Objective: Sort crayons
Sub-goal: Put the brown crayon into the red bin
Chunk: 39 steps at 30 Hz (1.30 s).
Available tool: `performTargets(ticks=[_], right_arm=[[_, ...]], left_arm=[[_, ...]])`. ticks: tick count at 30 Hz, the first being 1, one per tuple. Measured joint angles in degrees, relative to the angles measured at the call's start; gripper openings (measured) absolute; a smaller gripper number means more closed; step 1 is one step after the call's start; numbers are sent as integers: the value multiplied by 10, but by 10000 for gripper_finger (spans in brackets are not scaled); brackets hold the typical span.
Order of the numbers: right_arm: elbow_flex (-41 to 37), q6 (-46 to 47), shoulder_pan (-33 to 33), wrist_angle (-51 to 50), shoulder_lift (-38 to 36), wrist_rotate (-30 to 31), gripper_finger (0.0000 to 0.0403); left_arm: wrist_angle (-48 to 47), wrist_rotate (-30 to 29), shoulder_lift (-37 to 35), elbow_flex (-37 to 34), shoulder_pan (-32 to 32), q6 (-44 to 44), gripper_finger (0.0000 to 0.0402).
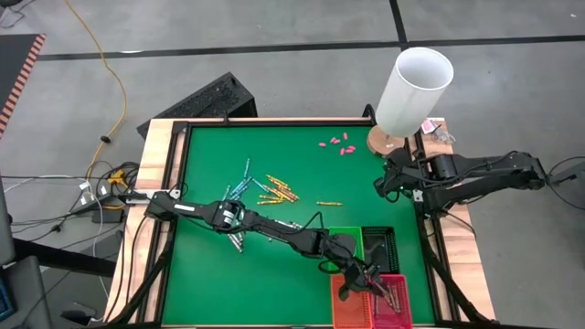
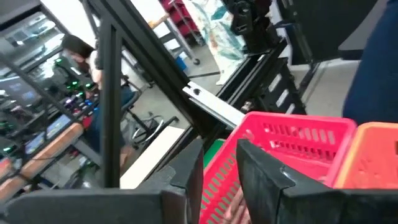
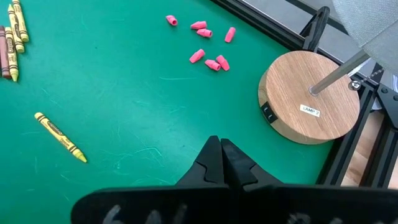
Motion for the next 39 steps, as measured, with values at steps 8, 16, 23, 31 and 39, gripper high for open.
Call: performTargets(ticks=[8,16,23,31,39], right_arm=[[0,-7,0,-1,0,-1,0],[0,-15,0,-13,0,-2,0],[0,-15,0,-15,0,-2,0],[0,-15,0,-14,0,-2,0],[0,-15,1,-13,0,-2,0]], left_arm=[[-24,-78,-40,-1,0,2,96],[-278,-282,-187,0,-1,57,95],[-600,-282,-321,0,45,-36,32],[-806,-341,-462,-88,102,-131,0],[-682,-306,-616,-404,137,-156,0]])
